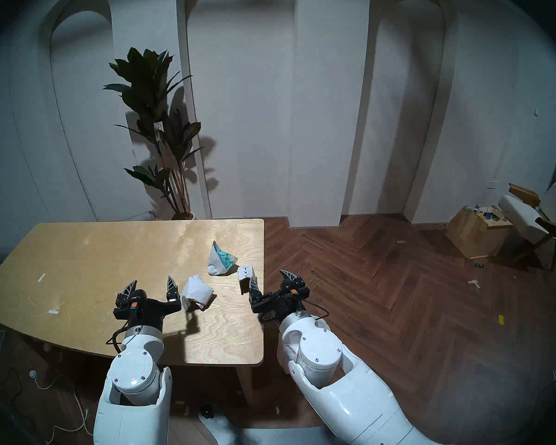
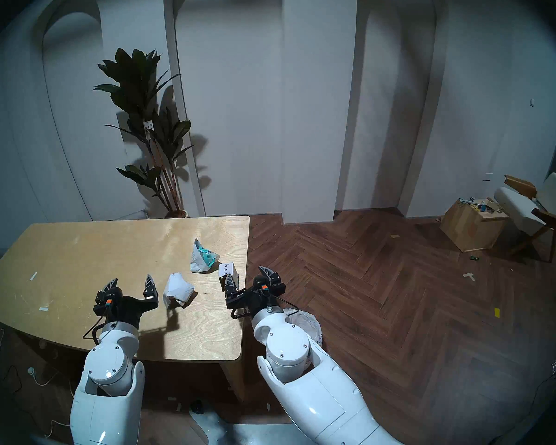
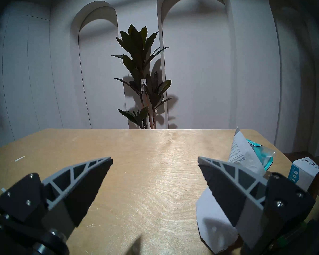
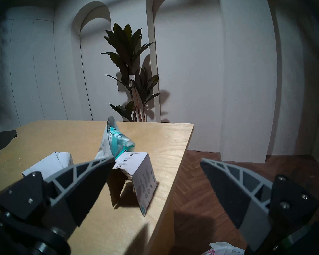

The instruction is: Put the trash into the trash bin on the ground

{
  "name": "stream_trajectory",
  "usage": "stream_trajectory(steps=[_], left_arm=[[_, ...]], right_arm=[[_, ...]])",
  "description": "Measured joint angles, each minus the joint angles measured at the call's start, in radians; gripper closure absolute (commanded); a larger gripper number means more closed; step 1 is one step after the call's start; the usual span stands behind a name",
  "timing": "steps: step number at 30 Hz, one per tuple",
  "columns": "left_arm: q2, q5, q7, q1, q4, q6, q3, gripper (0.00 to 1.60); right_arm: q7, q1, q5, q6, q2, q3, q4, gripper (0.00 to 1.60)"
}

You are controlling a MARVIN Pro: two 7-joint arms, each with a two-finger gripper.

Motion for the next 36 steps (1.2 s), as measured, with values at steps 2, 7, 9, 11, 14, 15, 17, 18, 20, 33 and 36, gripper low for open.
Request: stream_trajectory(steps=[2, 7, 9, 11, 14, 15, 17, 18, 20, 33, 36], left_arm=[[0.0, -0.001, 0.003, 0.0, 0.001, 0.0, -0.002, 0.0], [0.001, -0.002, 0.011, -0.001, 0.005, 0.001, -0.011, 0.0], [0.002, -0.002, 0.016, -0.003, 0.008, 0.002, -0.016, 0.0], [0.004, -0.002, 0.022, -0.005, 0.012, 0.003, -0.022, 0.0], [0.006, -0.002, 0.028, -0.008, 0.016, 0.004, -0.031, 0.0], [0.008, -0.001, 0.031, -0.01, 0.018, 0.005, -0.036, 0.0], [0.01, 0.0, 0.035, -0.012, 0.02, 0.007, -0.04, 0.0], [0.01, 0.0, 0.037, -0.013, 0.02, 0.007, -0.042, 0.0], [0.012, 0.002, 0.042, -0.016, 0.021, 0.01, -0.046, 0.0], [0.017, 0.007, 0.063, -0.03, 0.026, 0.036, -0.058, 0.0], [0.017, 0.007, 0.067, -0.03, 0.026, 0.039, -0.059, 0.0]], right_arm=[[-0.005, 0.022, 0.006, -0.002, -0.007, -0.013, 0.024, 0.0], [-0.024, 0.073, 0.017, -0.012, -0.026, -0.046, 0.088, 0.0], [-0.036, 0.095, 0.022, -0.02, -0.036, -0.062, 0.121, 0.0], [-0.05, 0.116, 0.027, -0.029, -0.045, -0.077, 0.154, 0.0], [-0.067, 0.139, 0.03, -0.04, -0.055, -0.092, 0.188, 0.0], [-0.078, 0.152, 0.033, -0.049, -0.062, -0.101, 0.209, 0.0], [-0.089, 0.165, 0.036, -0.058, -0.068, -0.11, 0.229, 0.0], [-0.094, 0.17, 0.037, -0.062, -0.071, -0.114, 0.238, 0.0], [-0.107, 0.184, 0.041, -0.074, -0.078, -0.123, 0.262, 0.0], [-0.177, 0.267, 0.101, -0.153, -0.123, -0.194, 0.432, 0.0], [-0.195, 0.287, 0.115, -0.175, -0.136, -0.213, 0.482, 0.0]])
